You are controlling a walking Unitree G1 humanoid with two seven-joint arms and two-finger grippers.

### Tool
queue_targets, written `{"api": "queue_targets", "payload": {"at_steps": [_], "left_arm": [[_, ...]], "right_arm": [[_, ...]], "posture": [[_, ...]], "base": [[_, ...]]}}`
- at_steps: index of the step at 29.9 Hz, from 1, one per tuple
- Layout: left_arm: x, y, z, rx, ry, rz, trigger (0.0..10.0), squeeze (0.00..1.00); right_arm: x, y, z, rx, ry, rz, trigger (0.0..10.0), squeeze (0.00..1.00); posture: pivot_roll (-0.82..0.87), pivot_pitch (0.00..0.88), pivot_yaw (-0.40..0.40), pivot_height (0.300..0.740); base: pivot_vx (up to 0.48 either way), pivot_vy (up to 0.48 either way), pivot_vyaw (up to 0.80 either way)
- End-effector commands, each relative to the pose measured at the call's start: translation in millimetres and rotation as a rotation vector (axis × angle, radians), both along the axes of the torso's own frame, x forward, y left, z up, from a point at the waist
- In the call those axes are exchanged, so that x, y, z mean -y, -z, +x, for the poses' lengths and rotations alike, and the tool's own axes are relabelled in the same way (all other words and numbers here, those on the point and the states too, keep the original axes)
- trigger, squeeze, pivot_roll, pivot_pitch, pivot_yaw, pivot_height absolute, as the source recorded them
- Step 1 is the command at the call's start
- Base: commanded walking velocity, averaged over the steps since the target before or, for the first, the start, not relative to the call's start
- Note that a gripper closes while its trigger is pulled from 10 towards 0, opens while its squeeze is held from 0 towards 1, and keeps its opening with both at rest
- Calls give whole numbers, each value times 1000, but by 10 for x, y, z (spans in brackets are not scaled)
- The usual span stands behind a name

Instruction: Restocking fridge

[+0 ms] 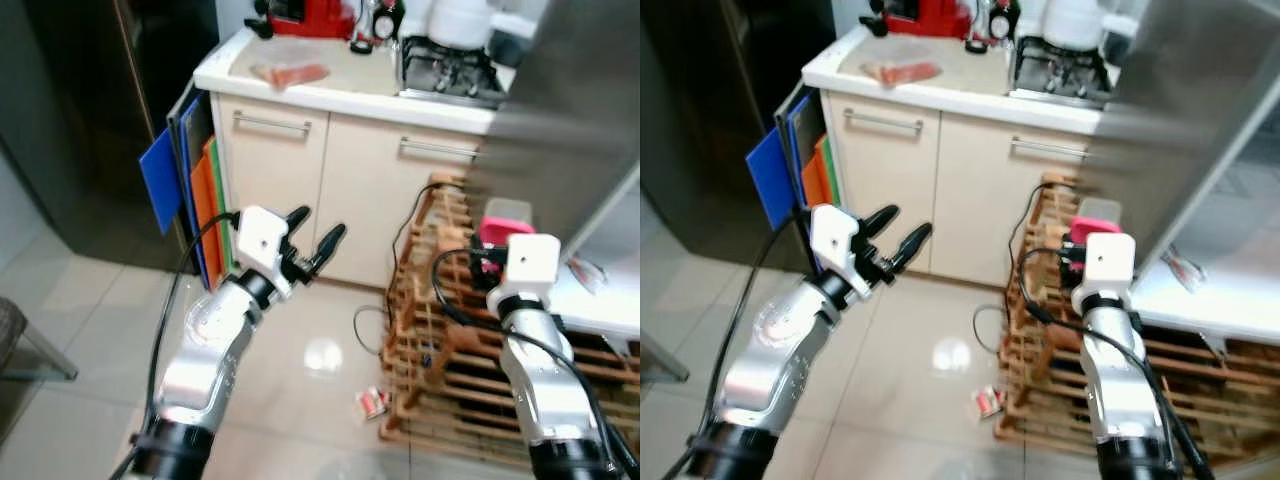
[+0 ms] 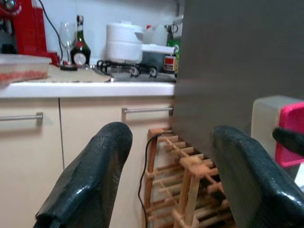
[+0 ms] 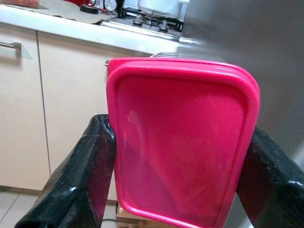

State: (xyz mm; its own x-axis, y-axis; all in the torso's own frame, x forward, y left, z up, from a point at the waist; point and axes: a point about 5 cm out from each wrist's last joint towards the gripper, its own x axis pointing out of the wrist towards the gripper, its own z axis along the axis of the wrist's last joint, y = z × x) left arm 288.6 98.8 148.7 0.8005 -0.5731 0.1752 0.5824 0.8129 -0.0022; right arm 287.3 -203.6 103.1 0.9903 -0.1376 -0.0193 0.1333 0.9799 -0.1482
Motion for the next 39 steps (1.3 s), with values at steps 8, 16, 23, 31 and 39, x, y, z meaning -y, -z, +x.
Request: {"api": "queue_targets", "payload": {"at_steps": [8,16,23,31,39], "left_arm": [[96,-54,-7,26,60,-8,10000,0],[70,-29,42,9,34,9,10000,0],[63,-9,54,1,30,24,10000,0],[92,4,36,-20,68,20,10000,0],[118,-1,48,-28,77,6,10000,0]], "right_arm": [[-3,-6,-57,14,-83,20,0,192],[54,121,-219,-57,-244,39,0,196],[315,404,-446,-237,-299,-29,0,192],[662,521,-557,-377,-287,-112,0,184],[926,108,-316,-119,-4,-144,0,173]], "posture": [[-20,0,-36,740],[-26,0,-37,740],[-36,0,-33,740],[-49,0,-25,740],[-57,0,-16,740]], "base": [[0,-480,0],[0,-120,0],[0,0,0],[0,0,0],[0,0,0]]}}
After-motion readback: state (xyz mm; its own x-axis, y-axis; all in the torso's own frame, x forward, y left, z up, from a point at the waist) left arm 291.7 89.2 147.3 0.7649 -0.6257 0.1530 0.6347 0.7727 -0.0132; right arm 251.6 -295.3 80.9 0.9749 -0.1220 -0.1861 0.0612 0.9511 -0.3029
